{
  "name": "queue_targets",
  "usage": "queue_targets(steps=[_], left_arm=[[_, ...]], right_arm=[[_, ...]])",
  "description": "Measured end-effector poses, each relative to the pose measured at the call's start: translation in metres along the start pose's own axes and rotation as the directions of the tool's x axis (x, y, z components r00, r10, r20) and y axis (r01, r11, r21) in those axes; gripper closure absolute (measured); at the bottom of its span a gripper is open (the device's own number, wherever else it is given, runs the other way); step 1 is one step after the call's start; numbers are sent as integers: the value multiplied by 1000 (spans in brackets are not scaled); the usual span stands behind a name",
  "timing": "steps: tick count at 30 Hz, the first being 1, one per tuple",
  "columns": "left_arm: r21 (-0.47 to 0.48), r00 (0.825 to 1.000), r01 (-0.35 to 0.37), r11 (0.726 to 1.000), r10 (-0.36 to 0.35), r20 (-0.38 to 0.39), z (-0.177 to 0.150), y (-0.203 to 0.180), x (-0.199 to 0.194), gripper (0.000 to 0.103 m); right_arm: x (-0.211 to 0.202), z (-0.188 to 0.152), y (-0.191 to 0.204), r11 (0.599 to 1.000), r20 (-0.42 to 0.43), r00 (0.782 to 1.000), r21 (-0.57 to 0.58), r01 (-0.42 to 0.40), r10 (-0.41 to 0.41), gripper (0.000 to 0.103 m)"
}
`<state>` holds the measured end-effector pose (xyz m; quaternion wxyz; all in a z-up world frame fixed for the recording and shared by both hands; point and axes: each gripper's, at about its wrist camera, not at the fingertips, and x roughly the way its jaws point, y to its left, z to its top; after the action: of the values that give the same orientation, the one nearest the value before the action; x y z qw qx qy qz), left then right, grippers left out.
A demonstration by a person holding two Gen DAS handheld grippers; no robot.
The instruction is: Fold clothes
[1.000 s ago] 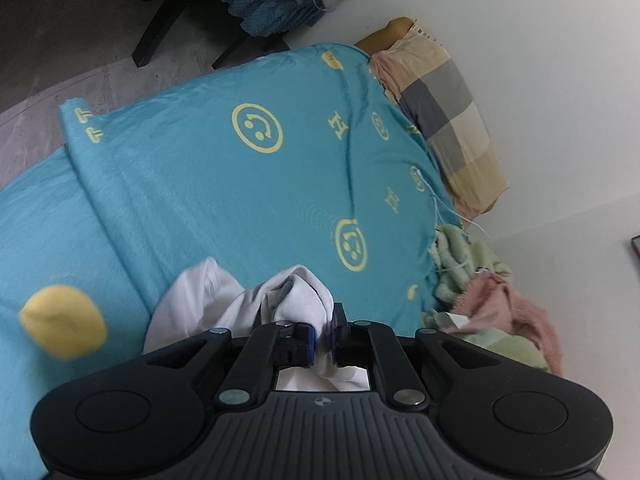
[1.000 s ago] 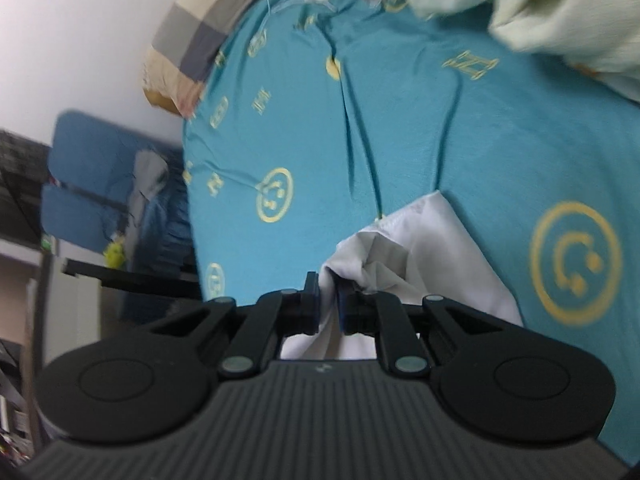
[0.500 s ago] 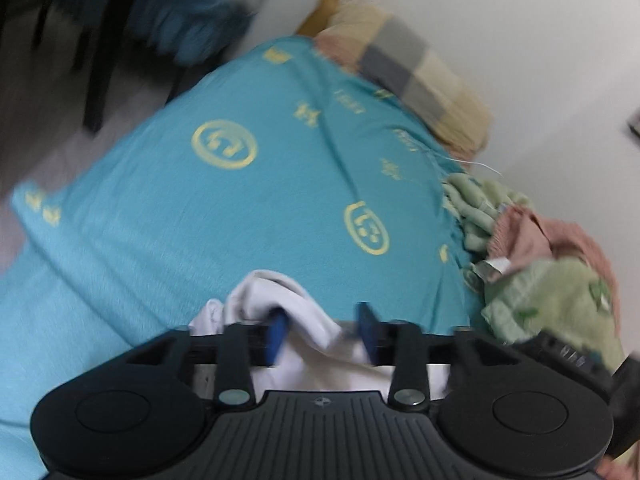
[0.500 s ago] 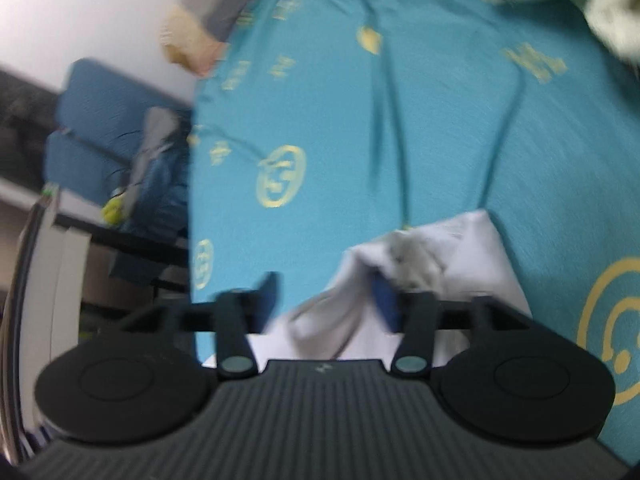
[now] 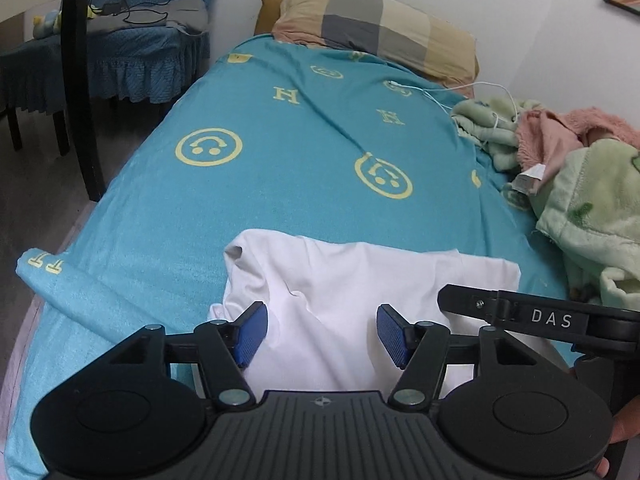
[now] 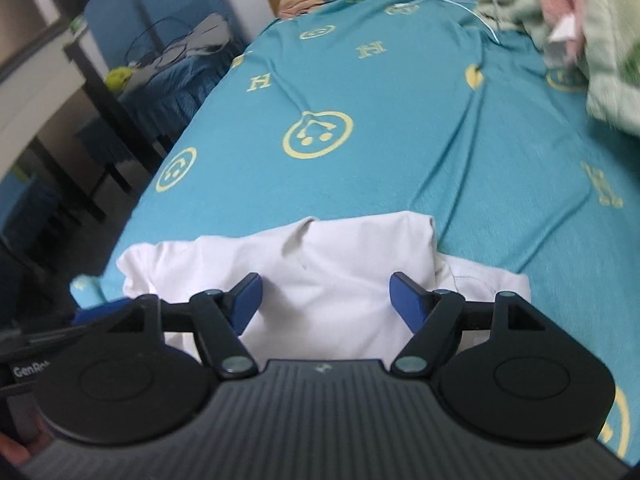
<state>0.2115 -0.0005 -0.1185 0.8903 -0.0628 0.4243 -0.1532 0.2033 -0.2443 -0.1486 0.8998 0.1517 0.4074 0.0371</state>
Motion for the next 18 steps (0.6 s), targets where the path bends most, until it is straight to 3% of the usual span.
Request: queue_targets(steps=[11,18], left_arm=[[62,997,-24,998,19,68,-20,-28,-83,40],[120,997,-67,991,63,32,-41,-35,-81,38]], right_arm=[[-71,-18,8,1000,1,1000,4,3,-3,31],[-93,-38,15,998,-14,999,-42,49,-49,31]])
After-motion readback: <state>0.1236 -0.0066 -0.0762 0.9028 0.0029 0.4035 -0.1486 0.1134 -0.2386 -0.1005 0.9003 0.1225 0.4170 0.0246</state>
